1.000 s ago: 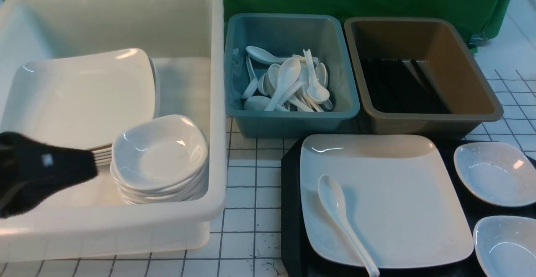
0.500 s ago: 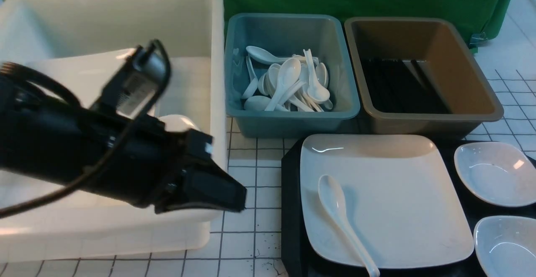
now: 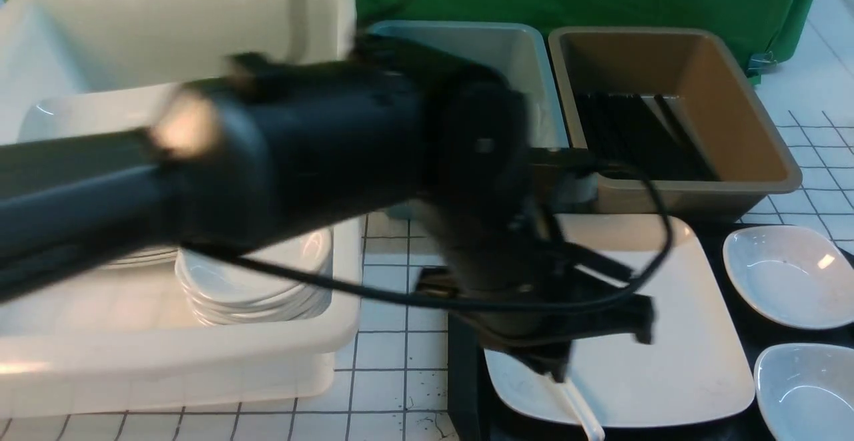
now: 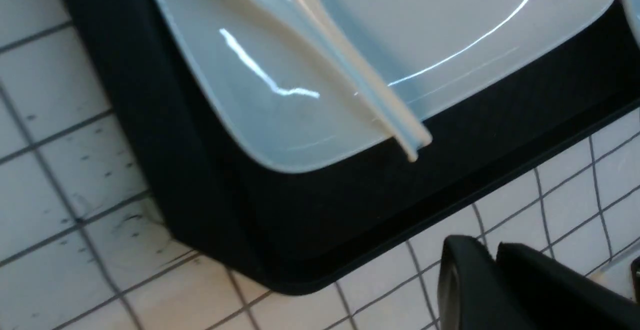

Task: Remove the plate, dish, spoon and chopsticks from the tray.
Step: Use the left arm to grab a soup spoon from the plate

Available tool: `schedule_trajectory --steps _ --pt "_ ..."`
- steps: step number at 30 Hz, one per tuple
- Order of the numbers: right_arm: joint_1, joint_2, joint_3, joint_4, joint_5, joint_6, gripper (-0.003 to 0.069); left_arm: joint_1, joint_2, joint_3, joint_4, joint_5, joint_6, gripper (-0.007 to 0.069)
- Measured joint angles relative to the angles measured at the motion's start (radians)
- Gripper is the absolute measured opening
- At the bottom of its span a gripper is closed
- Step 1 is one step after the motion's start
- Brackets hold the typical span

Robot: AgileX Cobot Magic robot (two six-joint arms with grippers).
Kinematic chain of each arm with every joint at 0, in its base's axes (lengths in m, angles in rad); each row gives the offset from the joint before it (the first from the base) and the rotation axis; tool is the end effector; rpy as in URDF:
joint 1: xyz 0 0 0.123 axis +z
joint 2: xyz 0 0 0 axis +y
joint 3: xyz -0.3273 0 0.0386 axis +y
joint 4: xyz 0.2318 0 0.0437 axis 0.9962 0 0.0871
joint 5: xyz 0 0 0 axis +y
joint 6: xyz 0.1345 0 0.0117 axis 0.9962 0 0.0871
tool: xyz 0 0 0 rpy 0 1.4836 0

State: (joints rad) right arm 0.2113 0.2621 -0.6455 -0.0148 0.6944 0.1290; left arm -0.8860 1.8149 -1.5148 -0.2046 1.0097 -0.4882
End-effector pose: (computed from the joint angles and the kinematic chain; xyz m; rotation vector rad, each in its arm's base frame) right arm 0.0239 0.0038 0.3423 -0.0775 1.7986 0.2268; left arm 0.2334 -0.3225 0.2799 0.4679 2.9071 -0.5478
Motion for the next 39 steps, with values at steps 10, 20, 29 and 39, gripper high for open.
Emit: schedule_trajectory --steps 10,20,29,39 --pt "0.0 0.0 0.0 0.001 0.0 0.001 0.0158 -0.011 0.225 -0.145 0.064 0.009 -0.174 0.0398" --pt "0.0 0.0 0.0 0.001 0.0 0.0 0.0171 0.003 0.299 -0.145 0.062 -0.061 -0.266 0.0461" --pt "0.0 0.0 0.0 0.005 0.014 0.0 0.0177 0.004 0.336 -0.146 0.041 -0.073 -0.339 0.0382" --pt "0.0 0.0 0.0 0.015 0.019 0.0 0.0193 0.005 0.354 -0.158 0.05 -0.056 -0.353 0.0347"
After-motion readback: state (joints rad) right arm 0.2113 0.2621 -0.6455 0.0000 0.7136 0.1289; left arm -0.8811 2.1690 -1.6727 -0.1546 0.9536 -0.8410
